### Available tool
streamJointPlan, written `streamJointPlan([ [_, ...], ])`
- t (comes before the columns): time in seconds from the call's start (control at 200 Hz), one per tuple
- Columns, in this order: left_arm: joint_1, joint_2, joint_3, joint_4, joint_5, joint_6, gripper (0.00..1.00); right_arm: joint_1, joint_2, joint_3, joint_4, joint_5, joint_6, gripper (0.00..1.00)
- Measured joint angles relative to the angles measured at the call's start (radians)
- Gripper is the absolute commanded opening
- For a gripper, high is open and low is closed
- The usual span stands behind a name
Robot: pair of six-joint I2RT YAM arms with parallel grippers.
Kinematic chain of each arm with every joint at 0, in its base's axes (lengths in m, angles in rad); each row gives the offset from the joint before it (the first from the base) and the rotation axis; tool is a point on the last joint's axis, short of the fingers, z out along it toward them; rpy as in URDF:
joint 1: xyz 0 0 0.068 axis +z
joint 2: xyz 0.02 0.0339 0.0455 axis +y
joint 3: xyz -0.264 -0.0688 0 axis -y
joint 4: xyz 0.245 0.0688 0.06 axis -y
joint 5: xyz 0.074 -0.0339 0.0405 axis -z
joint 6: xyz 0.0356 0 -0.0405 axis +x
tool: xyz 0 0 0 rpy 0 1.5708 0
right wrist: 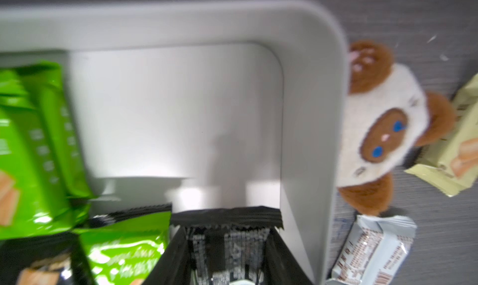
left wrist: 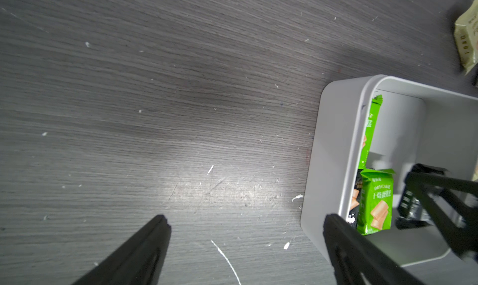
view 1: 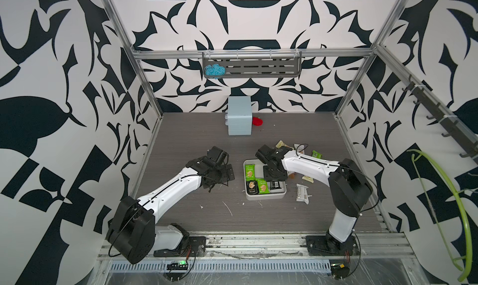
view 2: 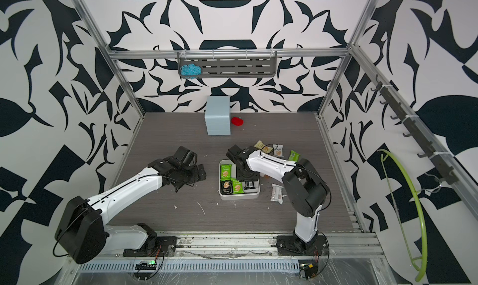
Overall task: Take the cookies out of the storage box
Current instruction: Pick up the cookie from the storage box, then place the cookie at the center of the board.
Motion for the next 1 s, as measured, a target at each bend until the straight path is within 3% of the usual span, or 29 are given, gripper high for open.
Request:
streamJointPlan([
  [0.44, 0.001, 0.019, 0.049, -0.002, 0.001, 0.002, 0.99, -0.012, -0.017, 0.129, -0.019, 0.010, -0.053, 0.39],
  [0.645, 0.035, 0.098, 0.143, -0.011, 0.024, 0.017, 1.00, -0.080, -0.006, 0.219, -0.005, 0.005, -0.092, 0.37],
  [1.0, 0.061, 0.111, 0.240, -0.035, 0.093, 0.027, 1.00, -0.214, 0.246, 0.436, 0.097, -0.054, -0.153, 0.36],
])
